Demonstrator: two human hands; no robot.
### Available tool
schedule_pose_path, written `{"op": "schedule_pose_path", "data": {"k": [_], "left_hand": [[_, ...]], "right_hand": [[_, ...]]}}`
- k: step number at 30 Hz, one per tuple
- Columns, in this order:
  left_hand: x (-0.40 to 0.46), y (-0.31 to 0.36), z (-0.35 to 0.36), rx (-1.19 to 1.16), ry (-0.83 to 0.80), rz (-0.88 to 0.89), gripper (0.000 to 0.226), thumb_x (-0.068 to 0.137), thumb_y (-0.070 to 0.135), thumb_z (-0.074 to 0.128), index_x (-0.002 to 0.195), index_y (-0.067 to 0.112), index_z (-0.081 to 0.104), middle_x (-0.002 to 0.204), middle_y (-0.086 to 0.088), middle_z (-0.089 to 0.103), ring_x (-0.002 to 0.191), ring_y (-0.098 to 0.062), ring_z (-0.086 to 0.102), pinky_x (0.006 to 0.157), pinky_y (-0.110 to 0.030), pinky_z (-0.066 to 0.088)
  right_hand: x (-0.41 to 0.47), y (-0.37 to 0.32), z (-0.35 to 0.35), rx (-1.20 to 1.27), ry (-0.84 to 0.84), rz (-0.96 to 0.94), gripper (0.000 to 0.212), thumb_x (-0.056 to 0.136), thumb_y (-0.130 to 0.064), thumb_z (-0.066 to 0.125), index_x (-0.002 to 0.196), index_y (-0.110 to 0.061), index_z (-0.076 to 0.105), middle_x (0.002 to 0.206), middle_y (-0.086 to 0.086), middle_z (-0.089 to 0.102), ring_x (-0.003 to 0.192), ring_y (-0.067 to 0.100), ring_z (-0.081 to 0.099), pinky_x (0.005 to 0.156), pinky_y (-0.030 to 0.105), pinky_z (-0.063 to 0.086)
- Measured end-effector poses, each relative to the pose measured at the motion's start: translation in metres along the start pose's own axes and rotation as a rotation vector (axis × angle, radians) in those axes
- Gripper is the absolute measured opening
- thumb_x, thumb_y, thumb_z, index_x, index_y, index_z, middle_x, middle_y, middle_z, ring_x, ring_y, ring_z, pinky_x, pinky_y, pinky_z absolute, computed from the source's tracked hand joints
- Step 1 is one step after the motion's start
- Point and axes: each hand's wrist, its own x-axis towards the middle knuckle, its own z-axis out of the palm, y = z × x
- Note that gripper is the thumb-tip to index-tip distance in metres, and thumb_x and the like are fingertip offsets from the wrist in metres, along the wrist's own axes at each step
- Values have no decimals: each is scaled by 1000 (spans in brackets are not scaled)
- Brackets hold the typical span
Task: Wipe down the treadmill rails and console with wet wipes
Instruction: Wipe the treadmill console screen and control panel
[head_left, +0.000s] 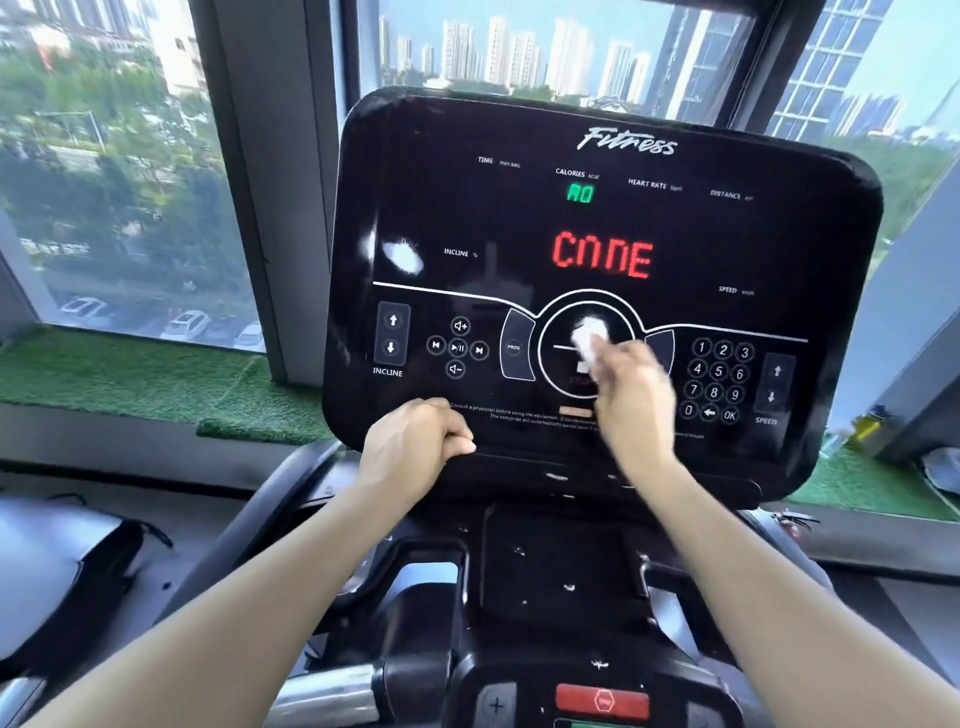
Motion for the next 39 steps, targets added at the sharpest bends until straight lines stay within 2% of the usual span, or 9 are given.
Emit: {"op": "schedule_pose_path", "data": {"k": [4, 8, 11, 19, 24, 27, 30, 35, 39], "left_hand": [[1, -2, 1, -6, 2, -4, 13, 86, 34, 66, 93, 26, 73, 83, 13, 55, 93, -8, 54, 74, -24, 39], [2, -1, -1, 16, -14, 7, 15, 85, 37, 66, 94, 28, 73, 87, 11, 57, 95, -9, 54, 73, -23, 36], [0, -1, -6, 23, -31, 35, 17, 86, 37, 65, 97, 27, 73, 90, 8, 59, 98, -12, 56, 74, -25, 38], [-14, -26, -21, -25, 80, -26, 13, 82, 26, 72, 95, 23, 75, 94, 10, 67, 95, -11, 60, 75, -25, 42], [-11, -26, -23, -15, 51, -39, 15, 81, 32, 71, 95, 25, 75, 94, 8, 66, 95, -10, 58, 73, -24, 40], [-11, -27, -23, 2, 35, -39, 16, 82, 33, 70, 95, 26, 75, 93, 8, 64, 95, -11, 58, 74, -26, 40], [-13, -28, -21, -62, 60, -46, 14, 80, 31, 72, 92, 25, 75, 90, 10, 66, 93, -11, 60, 74, -27, 42], [-12, -27, -19, -54, 57, -67, 12, 82, 31, 71, 93, 26, 74, 89, 12, 65, 92, -6, 58, 70, -23, 36], [-12, -28, -20, -51, 51, -52, 15, 82, 32, 71, 94, 25, 75, 90, 10, 64, 94, -9, 57, 74, -25, 39]], "right_hand": [[-7, -15, 14, 67, 107, 123, 46, 77, 14, 55, 115, -9, 67, 86, 13, 59, 74, 34, 58, 63, 36, 49], [-49, -50, 42, 113, -198, -240, 55, 68, 12, 66, 114, -18, 68, 78, 5, 55, 66, 26, 57, 52, 29, 47], [-44, -46, 42, 137, -320, -247, 47, 79, 5, 65, 118, -22, 66, 80, 4, 55, 69, 28, 57, 54, 40, 52], [31, -37, 14, 96, 99, 36, 43, 77, 15, 54, 109, -10, 68, 80, 19, 58, 71, 40, 56, 63, 47, 51], [-39, -74, 52, 45, -102, -317, 46, 74, -1, 44, 106, -18, 72, 75, 5, 56, 64, 26, 57, 50, 29, 49], [-39, -72, 55, 30, -215, -471, 42, 72, -1, 49, 102, -17, 73, 71, 5, 55, 59, 28, 57, 47, 33, 52], [-1, -53, 36, 14, -118, -358, 45, 67, 12, 65, 102, -15, 73, 77, 8, 59, 64, 31, 59, 54, 35, 53], [31, -41, 22, 121, 130, -20, 50, 77, 16, 54, 116, -12, 67, 83, 13, 56, 70, 33, 53, 58, 42, 49], [-27, -54, 45, 75, -107, -329, 49, 71, 11, 63, 112, -15, 69, 79, 7, 55, 66, 29, 55, 54, 32, 49]]}}
